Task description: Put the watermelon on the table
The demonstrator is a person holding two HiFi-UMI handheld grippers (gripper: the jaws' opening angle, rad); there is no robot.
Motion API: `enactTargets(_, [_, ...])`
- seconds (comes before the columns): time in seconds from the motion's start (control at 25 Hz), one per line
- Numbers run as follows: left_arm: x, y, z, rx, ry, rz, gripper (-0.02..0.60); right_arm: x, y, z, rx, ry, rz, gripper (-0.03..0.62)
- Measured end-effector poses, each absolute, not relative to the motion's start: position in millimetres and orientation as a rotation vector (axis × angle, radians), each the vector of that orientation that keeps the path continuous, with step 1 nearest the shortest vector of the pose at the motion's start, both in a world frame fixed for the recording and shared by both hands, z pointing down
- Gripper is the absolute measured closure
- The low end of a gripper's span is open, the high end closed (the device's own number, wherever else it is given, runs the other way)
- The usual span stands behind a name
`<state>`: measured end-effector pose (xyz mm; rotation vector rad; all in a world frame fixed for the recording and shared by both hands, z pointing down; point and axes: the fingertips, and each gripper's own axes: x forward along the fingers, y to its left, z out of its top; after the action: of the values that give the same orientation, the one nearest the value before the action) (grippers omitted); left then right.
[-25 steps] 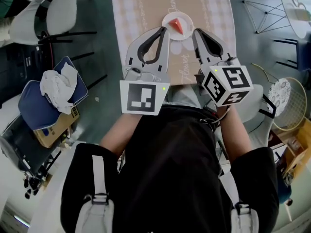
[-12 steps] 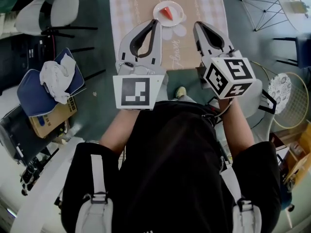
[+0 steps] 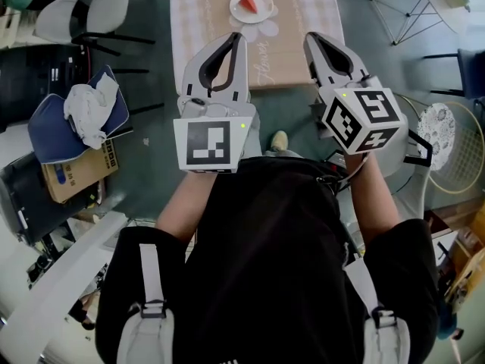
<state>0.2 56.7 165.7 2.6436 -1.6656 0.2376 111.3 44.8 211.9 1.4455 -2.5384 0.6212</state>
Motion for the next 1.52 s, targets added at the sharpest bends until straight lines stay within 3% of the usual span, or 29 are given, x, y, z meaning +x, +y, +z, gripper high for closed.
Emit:
enactTargets(0.64, [37.6,145.6,139.7,2.656,-1.742,0.268,0.569,149.0,131.7,172.9,1.42,-2.613,0.507,0.58])
enactTargets(1.52, [28.3,157.7,129.5,2.601,-1.717,0.191,0.569,166.6,157.6,155.6,1.435,-2.622,0.502,0.58])
